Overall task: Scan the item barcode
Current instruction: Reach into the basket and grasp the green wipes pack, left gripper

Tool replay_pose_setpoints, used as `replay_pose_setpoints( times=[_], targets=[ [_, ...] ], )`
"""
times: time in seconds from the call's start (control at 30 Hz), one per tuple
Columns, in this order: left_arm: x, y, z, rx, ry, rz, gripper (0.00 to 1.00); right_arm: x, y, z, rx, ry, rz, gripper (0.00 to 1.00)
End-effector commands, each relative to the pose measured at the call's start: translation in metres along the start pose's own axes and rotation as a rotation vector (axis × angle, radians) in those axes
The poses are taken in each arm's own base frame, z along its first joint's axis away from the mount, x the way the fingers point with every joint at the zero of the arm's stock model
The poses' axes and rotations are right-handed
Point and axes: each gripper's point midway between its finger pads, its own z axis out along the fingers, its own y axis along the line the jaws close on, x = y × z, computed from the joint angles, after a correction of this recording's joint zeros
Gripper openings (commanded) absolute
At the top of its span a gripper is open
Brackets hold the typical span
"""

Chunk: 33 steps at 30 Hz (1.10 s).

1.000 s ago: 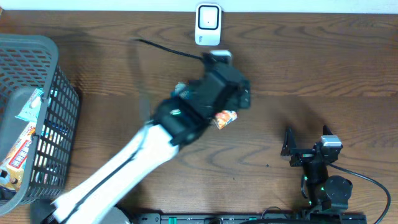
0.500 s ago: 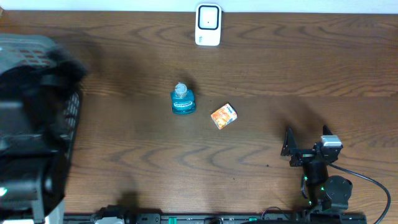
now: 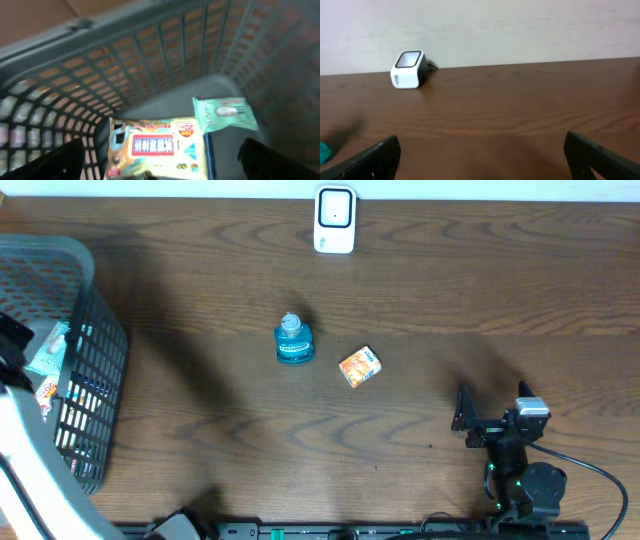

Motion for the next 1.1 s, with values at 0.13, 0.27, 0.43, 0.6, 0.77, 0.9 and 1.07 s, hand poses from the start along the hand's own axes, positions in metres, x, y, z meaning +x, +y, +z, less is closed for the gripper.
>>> replay_pose_setpoints(
  times=[0.13,0.27,0.43,0.6,0.77,0.9,1.07],
  targets=[
    [0.026,-0.076,0.08,0.367,0.126,0.48,0.98,0.001,0.002,0.0,-0.008,0.002,0.008,0.99],
    [0.046,-0.097,0.119,0.428,0.165,0.633,0.98,0.001,0.002,0.0,-0.008,0.002,0.008,0.99],
    [0.078,-0.11,0.168,0.456,0.233,0.77,0.98,0.001,0.002,0.0,-0.008,0.002,0.008,0.99],
    [0.096,-0.116,0.201,0.455,0.255,0.85,0.98,0.001,0.002,0.0,-0.008,0.002,0.008,0.99],
    [0.102,-0.123,0.222,0.462,0.234,0.903,0.98,0.001,0.002,0.0,-0.008,0.002,0.008,0.99],
    [0.114,-0.125,0.238,0.466,0.253,0.903,0.98,0.001,0.002,0.0,-0.008,0.002,0.008,0.99],
    [0.145,-0.12,0.249,0.482,0.357,0.911,0.98,0.001,0.002,0.0,-0.008,0.002,0.008,0.99]
  ],
)
